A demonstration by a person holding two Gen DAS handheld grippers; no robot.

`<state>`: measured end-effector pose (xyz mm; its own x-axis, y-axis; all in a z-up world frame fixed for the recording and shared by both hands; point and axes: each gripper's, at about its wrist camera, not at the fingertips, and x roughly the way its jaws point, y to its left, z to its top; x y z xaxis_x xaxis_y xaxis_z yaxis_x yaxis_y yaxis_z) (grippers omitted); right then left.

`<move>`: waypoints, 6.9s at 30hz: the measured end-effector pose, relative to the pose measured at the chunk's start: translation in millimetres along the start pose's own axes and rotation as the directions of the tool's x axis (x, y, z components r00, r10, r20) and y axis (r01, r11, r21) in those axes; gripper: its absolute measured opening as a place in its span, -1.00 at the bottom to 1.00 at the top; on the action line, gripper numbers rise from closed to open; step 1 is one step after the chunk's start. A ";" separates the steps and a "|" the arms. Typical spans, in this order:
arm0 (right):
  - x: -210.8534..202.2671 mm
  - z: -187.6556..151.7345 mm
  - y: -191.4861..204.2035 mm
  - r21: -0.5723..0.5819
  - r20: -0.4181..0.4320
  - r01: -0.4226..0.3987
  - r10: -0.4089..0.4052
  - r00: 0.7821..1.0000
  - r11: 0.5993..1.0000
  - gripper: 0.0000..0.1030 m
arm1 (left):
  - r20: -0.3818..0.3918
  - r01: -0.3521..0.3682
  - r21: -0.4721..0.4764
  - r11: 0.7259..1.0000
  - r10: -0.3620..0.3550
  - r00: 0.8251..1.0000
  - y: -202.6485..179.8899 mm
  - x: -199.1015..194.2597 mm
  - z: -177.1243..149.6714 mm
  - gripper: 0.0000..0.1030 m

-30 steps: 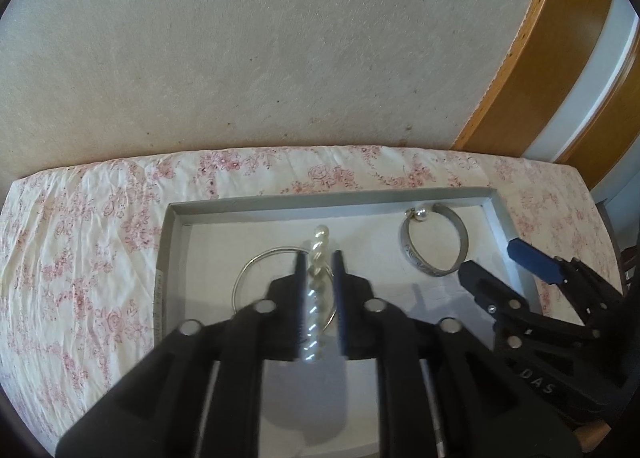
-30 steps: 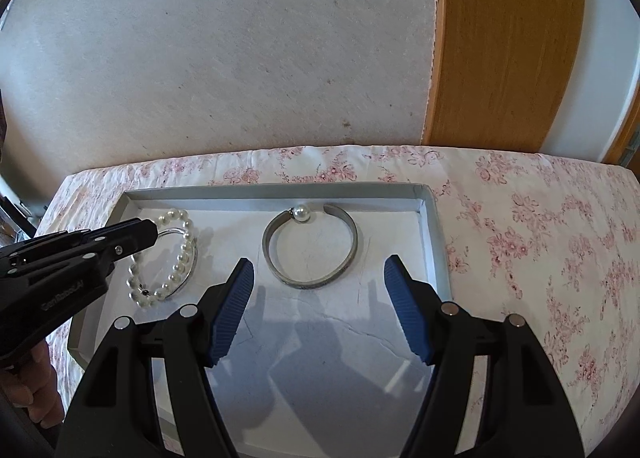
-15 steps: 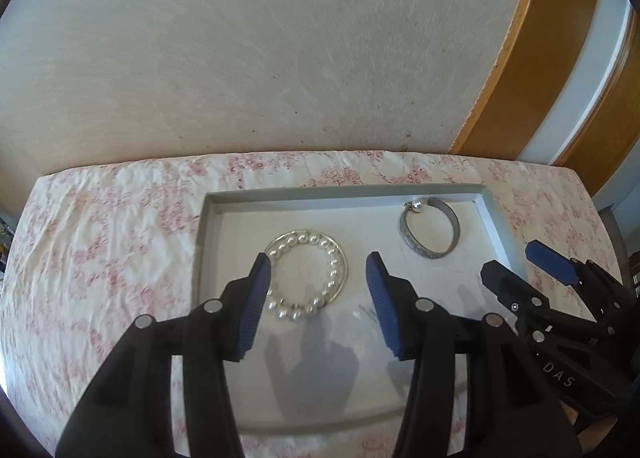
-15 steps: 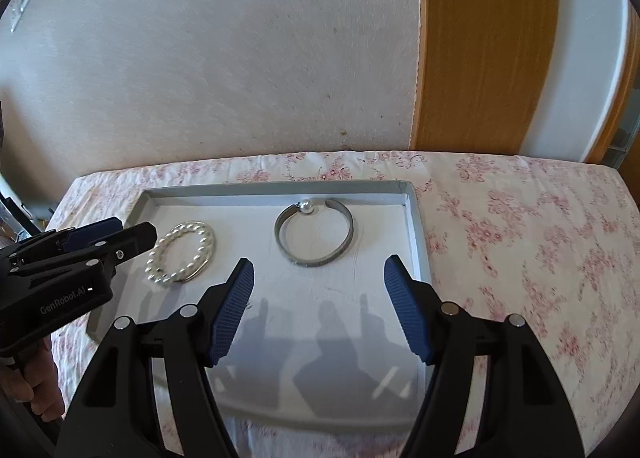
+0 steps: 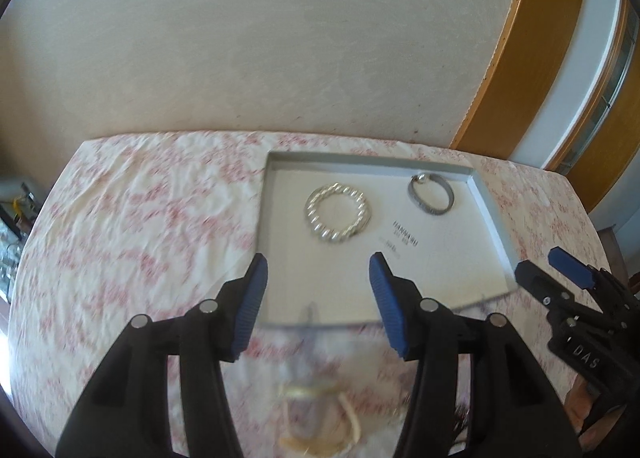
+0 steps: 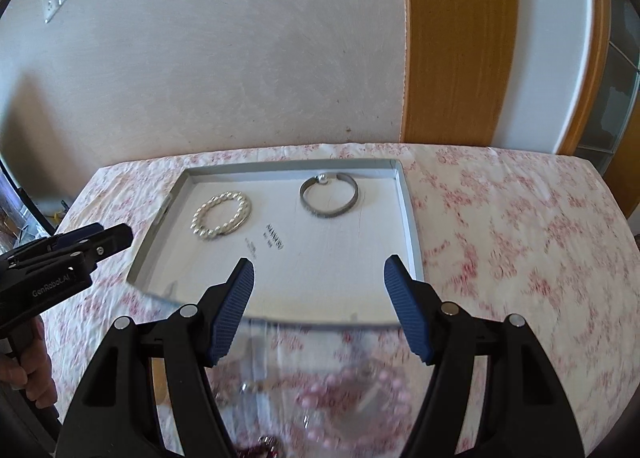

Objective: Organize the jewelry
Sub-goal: 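Withdraw both tools from the tray toward the remaining jewelry, then close the right tool on the dark red bead necklace while the left tool closes on the silver ring, then carry the necklace and ring into the gray tray and open both tools, then withdraw both tools from the tray back over the remaining jewelry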

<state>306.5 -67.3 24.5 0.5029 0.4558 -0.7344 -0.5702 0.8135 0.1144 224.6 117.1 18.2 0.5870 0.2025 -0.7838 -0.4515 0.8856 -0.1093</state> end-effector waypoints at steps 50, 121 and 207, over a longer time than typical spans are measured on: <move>-13.8 -157.0 58.8 -0.063 -0.060 0.069 -0.073 0.995 0.996 -0.02 | 0.031 0.055 0.013 0.998 -0.056 0.998 17.9 -66.6 -214.7 0.17; -57.5 34.9 -12.4 0.011 0.121 -0.065 0.063 0.991 0.998 -0.83 | 0.101 0.110 0.017 0.994 -0.112 0.989 -35.0 -51.5 -17.2 -0.59; 14.5 16.0 -44.5 -0.007 -0.011 0.016 -0.016 1.000 1.000 0.03 | 0.025 -0.044 -0.076 0.996 0.046 0.999 2.1 22.5 21.9 0.30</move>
<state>349.6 -91.1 19.4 0.5052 0.4384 -0.7434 -0.5667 0.8181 0.0973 251.5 132.7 13.7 0.5825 0.2537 -0.7722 -0.5269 0.8412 -0.1211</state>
